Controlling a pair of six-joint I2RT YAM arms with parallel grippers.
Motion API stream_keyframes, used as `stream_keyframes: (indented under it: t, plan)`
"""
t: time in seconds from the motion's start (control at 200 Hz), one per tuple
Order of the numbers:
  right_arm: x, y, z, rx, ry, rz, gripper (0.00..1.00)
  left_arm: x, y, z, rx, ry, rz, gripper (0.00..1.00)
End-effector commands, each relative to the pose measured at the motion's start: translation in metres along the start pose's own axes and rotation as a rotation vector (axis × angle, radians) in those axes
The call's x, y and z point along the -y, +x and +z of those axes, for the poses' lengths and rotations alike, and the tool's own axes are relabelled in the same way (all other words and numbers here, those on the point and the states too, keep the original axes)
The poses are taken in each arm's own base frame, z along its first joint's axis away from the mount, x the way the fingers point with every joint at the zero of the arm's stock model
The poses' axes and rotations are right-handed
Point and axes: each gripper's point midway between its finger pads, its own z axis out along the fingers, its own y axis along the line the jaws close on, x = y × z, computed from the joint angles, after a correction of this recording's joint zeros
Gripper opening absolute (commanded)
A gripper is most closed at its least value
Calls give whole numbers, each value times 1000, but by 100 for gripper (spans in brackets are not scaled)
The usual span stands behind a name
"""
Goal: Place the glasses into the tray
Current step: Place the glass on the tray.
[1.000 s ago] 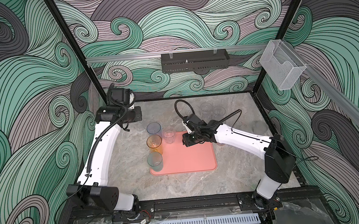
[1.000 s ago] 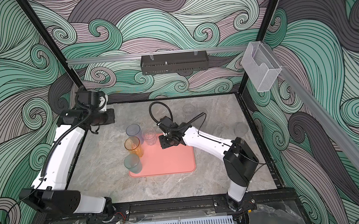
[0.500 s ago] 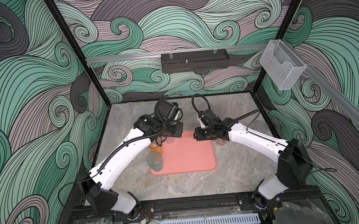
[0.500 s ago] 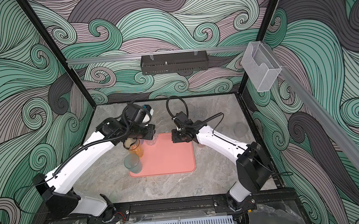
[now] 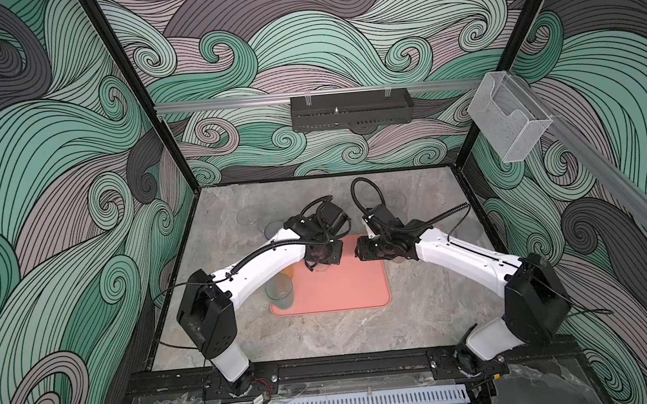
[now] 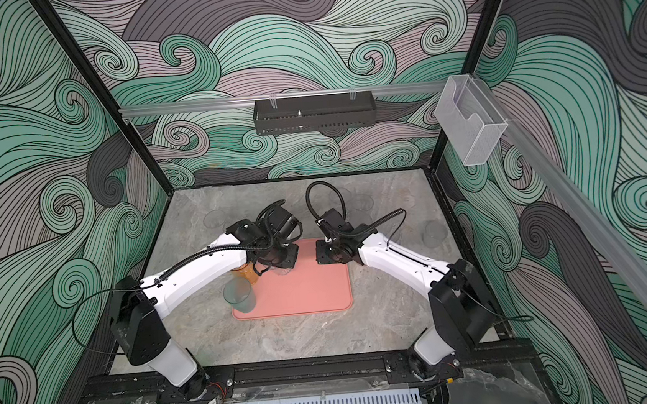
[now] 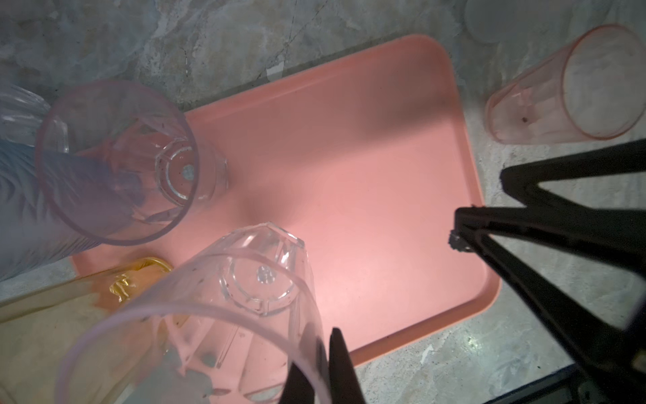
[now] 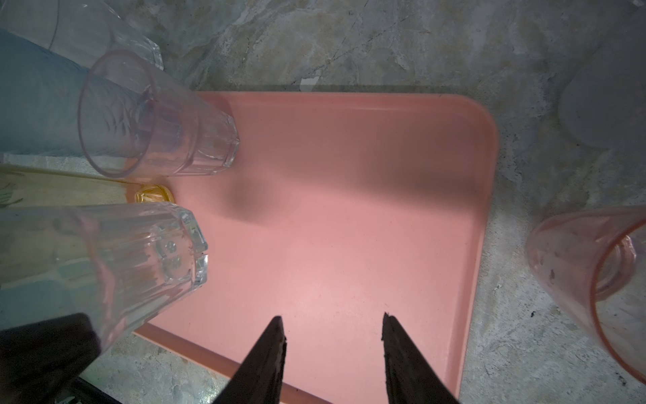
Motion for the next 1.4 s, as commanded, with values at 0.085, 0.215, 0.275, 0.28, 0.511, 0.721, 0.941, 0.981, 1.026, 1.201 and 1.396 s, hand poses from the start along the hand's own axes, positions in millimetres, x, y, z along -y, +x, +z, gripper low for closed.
stream_keyframes:
  t: [0.085,0.215,0.275,0.28,0.511,0.721,0.941,0.981,1.026,1.201,1.396]
  plan:
    - [-1,0,4,9,10,-5,46,-13,1,21,25,-84,-17,0]
    - [-5,2,7,-1,8,-19,46,-15,4,31,10,-100,-3,0]
    - [-7,3,8,-3,9,-24,46,-17,3,34,13,-115,4,0]
    - [-7,3,9,-4,8,-23,46,-17,3,34,13,-116,5,0]
    - [-8,4,10,-1,20,-39,46,-27,8,47,-12,-160,34,0]
    - [-8,5,12,-5,25,-46,46,-34,10,53,-30,-178,47,0]
    - [-9,4,13,-4,24,-50,46,-41,16,58,-56,-191,49,2]
    - [-10,3,13,-1,23,-49,46,-43,18,59,-61,-196,52,3]
    - [-10,3,13,0,23,-50,46,-45,19,60,-68,-201,54,3]
    - [-10,3,14,-1,22,-52,46,-42,16,59,-60,-182,49,6]
    - [-11,2,13,0,25,-60,46,-43,11,56,-39,-188,57,16]
